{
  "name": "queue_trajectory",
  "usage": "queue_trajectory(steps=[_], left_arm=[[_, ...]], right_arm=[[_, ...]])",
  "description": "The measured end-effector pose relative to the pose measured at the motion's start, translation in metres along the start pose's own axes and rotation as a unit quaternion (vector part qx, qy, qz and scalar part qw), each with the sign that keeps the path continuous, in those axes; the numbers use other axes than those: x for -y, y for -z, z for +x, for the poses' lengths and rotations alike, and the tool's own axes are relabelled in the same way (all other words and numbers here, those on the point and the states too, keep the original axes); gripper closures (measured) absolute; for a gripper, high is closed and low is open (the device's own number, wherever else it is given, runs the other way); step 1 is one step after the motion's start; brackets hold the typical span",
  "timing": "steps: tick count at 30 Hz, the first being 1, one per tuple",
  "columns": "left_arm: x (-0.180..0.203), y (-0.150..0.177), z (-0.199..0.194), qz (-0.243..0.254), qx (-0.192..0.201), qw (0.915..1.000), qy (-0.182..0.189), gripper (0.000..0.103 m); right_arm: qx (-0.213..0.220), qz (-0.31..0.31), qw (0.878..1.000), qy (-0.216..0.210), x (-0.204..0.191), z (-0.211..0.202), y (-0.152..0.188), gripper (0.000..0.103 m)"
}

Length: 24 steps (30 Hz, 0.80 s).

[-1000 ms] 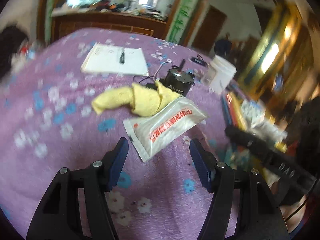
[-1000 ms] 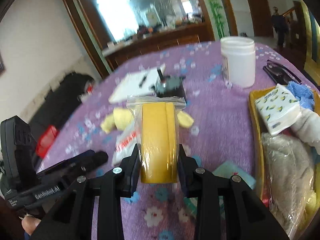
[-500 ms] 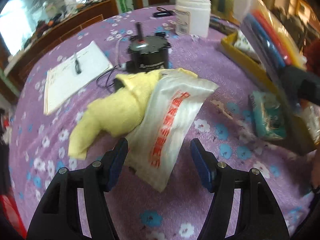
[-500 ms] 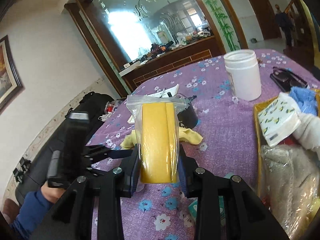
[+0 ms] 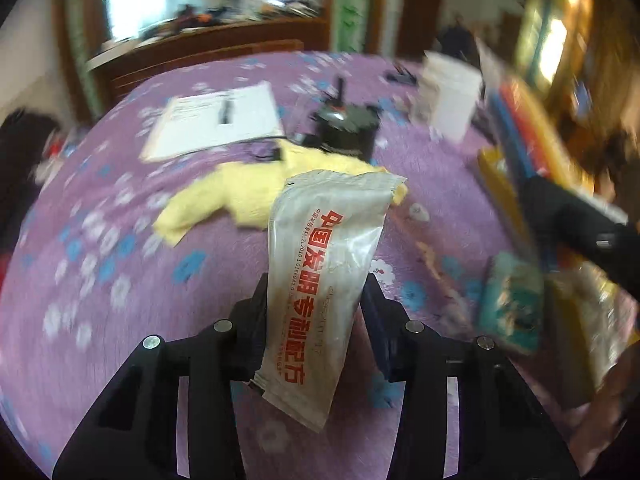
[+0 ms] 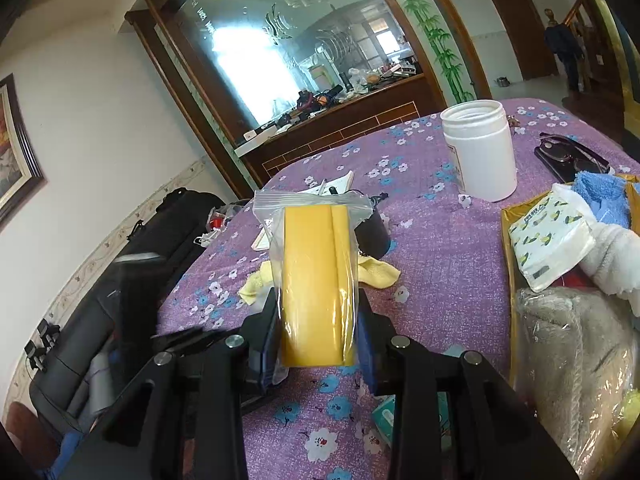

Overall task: Organize soft objects
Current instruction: 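Carry the red-printed packet and bagged yellow sponge toward the white box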

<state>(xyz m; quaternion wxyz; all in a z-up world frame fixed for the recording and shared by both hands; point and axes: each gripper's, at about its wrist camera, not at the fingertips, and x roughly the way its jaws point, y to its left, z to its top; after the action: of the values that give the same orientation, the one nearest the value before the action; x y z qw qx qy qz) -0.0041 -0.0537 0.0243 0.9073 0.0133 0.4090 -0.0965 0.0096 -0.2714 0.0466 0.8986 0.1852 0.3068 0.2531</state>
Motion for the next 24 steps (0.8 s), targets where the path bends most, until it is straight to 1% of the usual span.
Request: queue_trajectory(steps=[3,5,6,7,12,17,24], left_arm=[[0.005,0.007,-0.015,-0.019,0.04,0.9982,-0.042,0.06],[0.006,0.007,-0.021,-0.024,0.058,0.9963,-0.058,0.06],[0.007,0.008,-0.025,-0.024,0.069,0.9944,-0.076,0.06],[0.007,0.007,-0.025,-0.024,0.076,0.9932,-0.085,0.06],[0.002,0.012,-0.042,-0.036,0.106,0.988,-0.106,0.06],[0.0,0.015,-0.048,-0.033,0.118,0.985,-0.122,0.06],[0.005,0.017,-0.051,-0.023,0.123,0.9831,-0.134,0.06]], right_arm=[[-0.001,-0.008,1.0,0.005,-0.001,0.002,0.0,0.07],[-0.001,-0.018,1.0,0.009,-0.004,0.003,0.001,0.07],[0.0,-0.022,1.0,0.01,-0.005,0.004,0.002,0.07],[0.001,-0.027,1.0,0.011,-0.007,0.004,0.002,0.07],[0.014,-0.05,0.999,0.014,-0.013,0.002,0.002,0.07],[0.017,-0.062,0.998,0.013,-0.018,0.002,0.004,0.07],[0.022,-0.064,0.998,0.012,-0.017,0.001,0.004,0.07]])
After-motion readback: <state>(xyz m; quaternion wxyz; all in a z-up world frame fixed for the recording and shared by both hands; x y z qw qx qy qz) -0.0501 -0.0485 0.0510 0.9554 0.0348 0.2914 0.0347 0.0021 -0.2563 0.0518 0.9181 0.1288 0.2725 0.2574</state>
